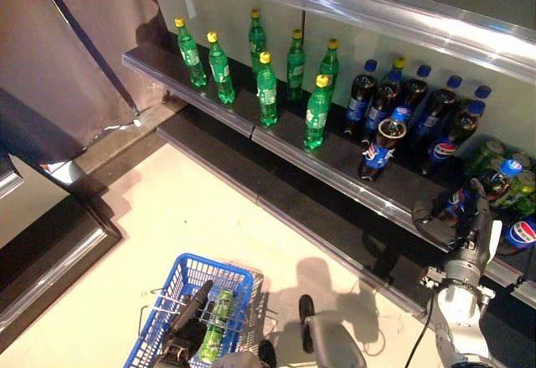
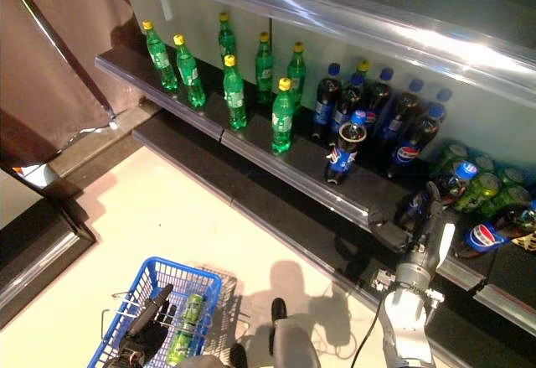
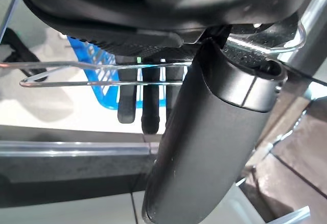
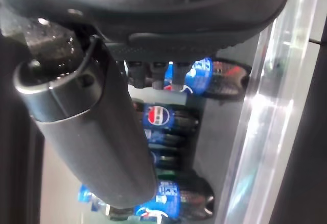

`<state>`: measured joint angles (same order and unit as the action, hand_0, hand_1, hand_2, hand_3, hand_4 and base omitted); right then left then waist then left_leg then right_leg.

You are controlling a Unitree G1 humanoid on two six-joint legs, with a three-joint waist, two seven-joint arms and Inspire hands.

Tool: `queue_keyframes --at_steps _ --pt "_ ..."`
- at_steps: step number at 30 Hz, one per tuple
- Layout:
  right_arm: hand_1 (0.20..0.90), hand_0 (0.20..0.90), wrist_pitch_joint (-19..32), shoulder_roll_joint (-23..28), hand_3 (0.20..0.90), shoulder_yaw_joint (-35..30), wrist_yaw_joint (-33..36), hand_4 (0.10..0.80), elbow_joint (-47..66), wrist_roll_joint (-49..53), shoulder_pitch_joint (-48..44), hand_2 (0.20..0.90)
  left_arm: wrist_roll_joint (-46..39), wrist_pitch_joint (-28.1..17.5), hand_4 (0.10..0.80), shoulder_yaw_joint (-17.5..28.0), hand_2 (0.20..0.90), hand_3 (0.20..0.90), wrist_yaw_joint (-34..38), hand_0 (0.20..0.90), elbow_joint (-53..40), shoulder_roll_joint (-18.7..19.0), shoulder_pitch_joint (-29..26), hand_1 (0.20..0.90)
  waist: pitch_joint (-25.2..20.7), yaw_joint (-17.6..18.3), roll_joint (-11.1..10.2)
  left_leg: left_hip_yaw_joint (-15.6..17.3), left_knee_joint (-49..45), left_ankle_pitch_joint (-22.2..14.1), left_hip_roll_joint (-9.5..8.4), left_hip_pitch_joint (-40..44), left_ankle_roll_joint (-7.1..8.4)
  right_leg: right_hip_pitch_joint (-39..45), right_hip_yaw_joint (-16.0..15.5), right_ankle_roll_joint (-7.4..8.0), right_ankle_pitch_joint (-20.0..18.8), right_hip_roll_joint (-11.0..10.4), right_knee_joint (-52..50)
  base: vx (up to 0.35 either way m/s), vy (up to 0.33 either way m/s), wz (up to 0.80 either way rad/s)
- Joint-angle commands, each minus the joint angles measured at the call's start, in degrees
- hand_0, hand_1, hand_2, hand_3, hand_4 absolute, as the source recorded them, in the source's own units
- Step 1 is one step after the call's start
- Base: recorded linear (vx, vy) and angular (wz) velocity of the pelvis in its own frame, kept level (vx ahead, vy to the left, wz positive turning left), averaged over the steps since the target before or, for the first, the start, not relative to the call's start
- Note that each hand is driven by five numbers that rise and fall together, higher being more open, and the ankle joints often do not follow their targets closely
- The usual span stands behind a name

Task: Pick up the drink and place into the basket.

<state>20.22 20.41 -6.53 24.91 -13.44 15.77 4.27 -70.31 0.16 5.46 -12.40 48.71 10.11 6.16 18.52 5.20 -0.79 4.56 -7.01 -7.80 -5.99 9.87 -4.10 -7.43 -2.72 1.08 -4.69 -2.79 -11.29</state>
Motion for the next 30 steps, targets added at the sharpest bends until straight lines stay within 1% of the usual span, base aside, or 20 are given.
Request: queue_keyframes --at_steps 1,3,6,9,13,22,27,30 --pt "0.9 0.9 5.76 3.26 0.9 -1.98 -0.08 0.8 5.79 -2.0 -3.64 0.9 1.49 -2.85 0.1 2.37 0.3 0.2 -6.11 0.3 -10.41 4.42 -3.73 0.3 -5.33 -0.43 0.0 -6.25 -2.28 -3.73 -3.61 -0.52 -1.3 -5.03 0.08 7.33 -3.81 0.18 0.52 0.189 -0.133 0.12" --pt "0.9 0.9 5.68 2.97 0.9 -1.6 0.18 0.8 6.76 -3.59 -3.62 0.9 1.81 -2.68 0.1 2.18 0.3 0.2 -5.47 0.3 -11.05 4.14 -3.69 0.3 -5.31 -0.25 0.33 -6.1 -1.6 -3.2 -2.97 -0.59 -1.1 -5.07 -0.11 6.82 -2.85 0.53 -0.05 0.175 -0.128 0.04" --pt "0.9 0.9 6.1 3.76 0.9 -1.19 0.01 0.8 7.85 -3.4 -4.69 0.9 1.0 -3.27 0.1 1.4 0.3 0.2 -5.23 0.3 -12.0 4.15 -4.21 0.3 -4.9 0.13 0.9 -5.76 -1.19 -2.65 -1.51 -1.71 -0.65 -6.89 0.14 5.94 -1.38 1.21 -1.14 0.045 -0.09 0.07" --pt "0.9 0.9 6.81 4.02 0.9 -0.76 -0.05 0.8 8.18 -3.37 -6.0 0.9 0.45 -4.01 0.1 0.55 0.3 0.2 -5.04 0.3 -12.79 4.17 -5.16 0.3 -4.01 0.43 1.09 -5.14 -1.32 -2.36 -0.56 -3.45 -0.52 -8.73 0.26 5.67 -0.87 1.41 -2.04 -0.02 -0.059 0.09" --pt "0.9 0.9 6.84 3.97 0.9 -0.78 -0.46 0.8 8.73 -3.16 -5.91 0.9 0.7 -4.01 0.1 0.29 0.3 0.2 -4.85 0.3 -13.12 4.13 -5.18 0.3 -3.42 0.54 0.94 -4.64 -2.28 -2.48 -0.23 -4.8 -0.66 -9.85 -0.06 5.94 -0.96 1.16 -3.33 0.054 -0.035 0.08" --pt "0.9 0.9 6.78 3.68 0.9 -1.96 -1.79 0.8 10.18 -2.56 -4.77 0.9 1.83 -2.96 0.1 0.97 0.3 0.2 -6.06 0.3 -12.46 4.62 -3.44 0.3 -2.68 0.25 0.92 -3.72 -5.91 -4.08 0.44 -6.35 -0.99 -11.74 -0.93 6.25 -0.18 0.02 -8.08 0.094 -0.013 0.01" --pt "0.9 0.9 6.87 4.96 0.9 -2.07 -1.1 0.8 10.05 -1.55 -6.92 0.9 1.31 -3.01 0.1 0.15 0.3 0.2 -6.36 0.3 -12.36 5.27 -4.35 0.3 -0.94 0.0 1.44 -3.46 -7.56 -3.91 0.75 -8.74 -0.86 -13.86 -0.98 5.91 0.84 0.03 -10.67 -0.007 -0.001 0.02" --pt "0.9 0.9 6.87 6.34 0.9 -1.75 0.04 0.8 9.99 -0.73 -9.78 0.9 -0.16 -3.84 0.1 -1.41 0.3 0.2 -6.07 0.3 -12.86 5.84 -6.14 0.3 1.14 -0.09 1.78 -3.41 -9.22 -3.72 0.78 -12.03 -0.88 -16.3 -0.72 5.59 1.13 0.23 -12.03 -0.087 -0.013 0.06"
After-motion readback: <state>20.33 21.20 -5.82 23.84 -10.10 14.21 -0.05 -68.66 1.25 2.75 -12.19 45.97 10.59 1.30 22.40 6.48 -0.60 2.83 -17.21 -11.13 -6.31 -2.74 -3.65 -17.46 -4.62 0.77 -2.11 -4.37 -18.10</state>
